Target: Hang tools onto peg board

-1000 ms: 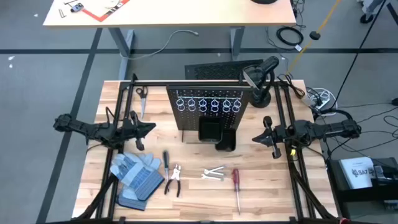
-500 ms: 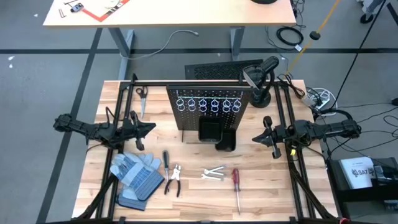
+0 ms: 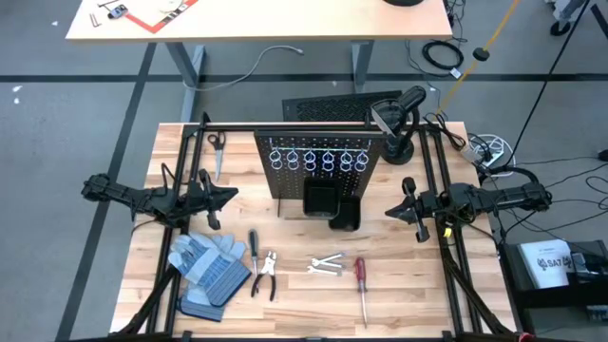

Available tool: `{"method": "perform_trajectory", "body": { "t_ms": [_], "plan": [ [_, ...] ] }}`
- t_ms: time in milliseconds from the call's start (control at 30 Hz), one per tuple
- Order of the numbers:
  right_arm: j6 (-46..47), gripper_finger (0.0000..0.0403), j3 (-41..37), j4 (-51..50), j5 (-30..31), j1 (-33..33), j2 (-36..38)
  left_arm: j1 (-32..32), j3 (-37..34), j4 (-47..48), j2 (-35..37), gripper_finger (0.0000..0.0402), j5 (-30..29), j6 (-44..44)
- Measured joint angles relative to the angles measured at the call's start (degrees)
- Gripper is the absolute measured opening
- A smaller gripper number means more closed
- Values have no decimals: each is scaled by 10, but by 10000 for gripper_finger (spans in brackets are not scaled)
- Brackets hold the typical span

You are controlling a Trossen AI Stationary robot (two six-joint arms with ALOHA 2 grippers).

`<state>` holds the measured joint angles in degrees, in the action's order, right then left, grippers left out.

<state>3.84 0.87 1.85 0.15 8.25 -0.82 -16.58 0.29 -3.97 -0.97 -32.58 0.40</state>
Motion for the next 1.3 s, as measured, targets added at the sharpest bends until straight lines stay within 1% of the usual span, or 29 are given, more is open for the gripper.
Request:
{"method": "perform_trajectory", "body": {
  "t_ms": [1200,1233,1300],
  "plan": [
    [0,0,0,0,0,0,0,0,0,0,0,31,0,0],
    [0,0,0,0,0,0,0,0,0,0,0,31,0,4],
    [0,0,0,1,0,0,0,0,0,0,0,31,-6,71]
  ]
}}
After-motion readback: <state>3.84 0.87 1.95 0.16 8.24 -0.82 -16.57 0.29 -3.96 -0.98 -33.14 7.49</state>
